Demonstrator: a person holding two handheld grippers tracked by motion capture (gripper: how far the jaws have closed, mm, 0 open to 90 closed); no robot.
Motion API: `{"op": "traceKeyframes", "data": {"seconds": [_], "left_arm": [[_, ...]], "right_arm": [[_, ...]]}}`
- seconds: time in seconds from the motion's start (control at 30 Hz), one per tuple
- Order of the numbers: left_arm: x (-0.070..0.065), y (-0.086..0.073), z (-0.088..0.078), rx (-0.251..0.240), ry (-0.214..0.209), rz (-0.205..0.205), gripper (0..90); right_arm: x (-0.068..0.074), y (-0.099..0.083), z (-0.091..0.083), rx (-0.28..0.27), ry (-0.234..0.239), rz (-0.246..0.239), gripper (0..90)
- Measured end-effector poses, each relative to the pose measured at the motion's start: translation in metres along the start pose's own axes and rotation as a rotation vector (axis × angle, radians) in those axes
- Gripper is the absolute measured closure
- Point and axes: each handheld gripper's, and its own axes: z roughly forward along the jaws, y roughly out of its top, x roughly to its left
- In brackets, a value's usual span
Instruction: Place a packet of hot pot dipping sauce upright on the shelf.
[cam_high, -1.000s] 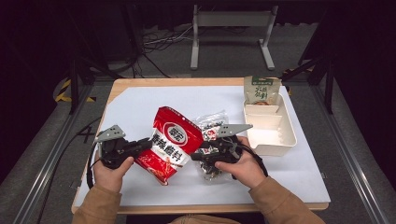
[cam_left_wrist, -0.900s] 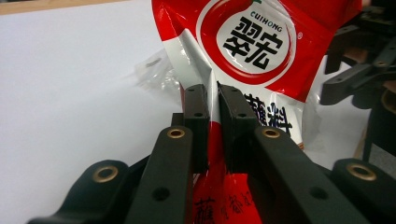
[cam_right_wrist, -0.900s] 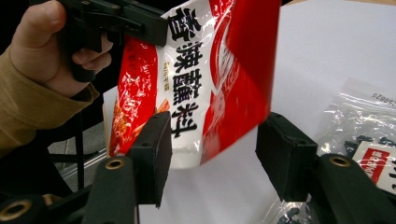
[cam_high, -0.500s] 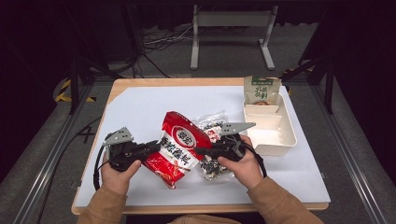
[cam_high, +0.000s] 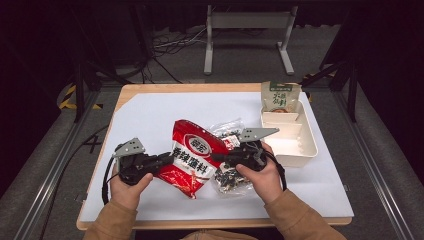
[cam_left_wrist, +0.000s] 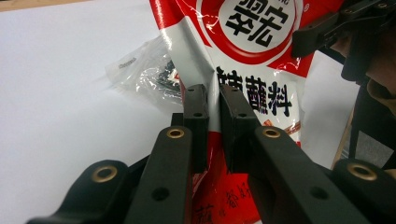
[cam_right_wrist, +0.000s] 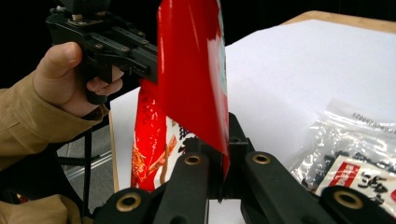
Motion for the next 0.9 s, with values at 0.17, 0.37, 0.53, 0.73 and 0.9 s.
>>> {"op": "traceKeyframes", "data": {"seconds": [0.17,0.37,0.53,0.73,0.9], "left_arm": [[-0.001,0.0,-0.001,-0.012,0.002,0.007,82.1],[-0.002,0.0,-0.002,-0.031,0.003,0.009,81.9],[-0.001,0.0,-0.004,-0.043,0.003,0.009,81.5],[0.001,-0.001,-0.007,-0.066,0.003,-0.003,79.9],[0.003,-0.001,-0.009,-0.063,0.005,0.0,78.5]], "right_arm": [[0.004,0.008,-0.003,-0.007,0.008,-0.058,90.0],[0.009,0.018,-0.007,-0.006,0.001,-0.101,90.0],[0.016,0.029,-0.011,-0.008,-0.009,-0.154,90.0],[0.025,0.042,-0.016,0.036,-0.061,-0.263,90.0],[0.023,0.051,-0.025,0.075,-0.095,-0.309,90.0]]}}
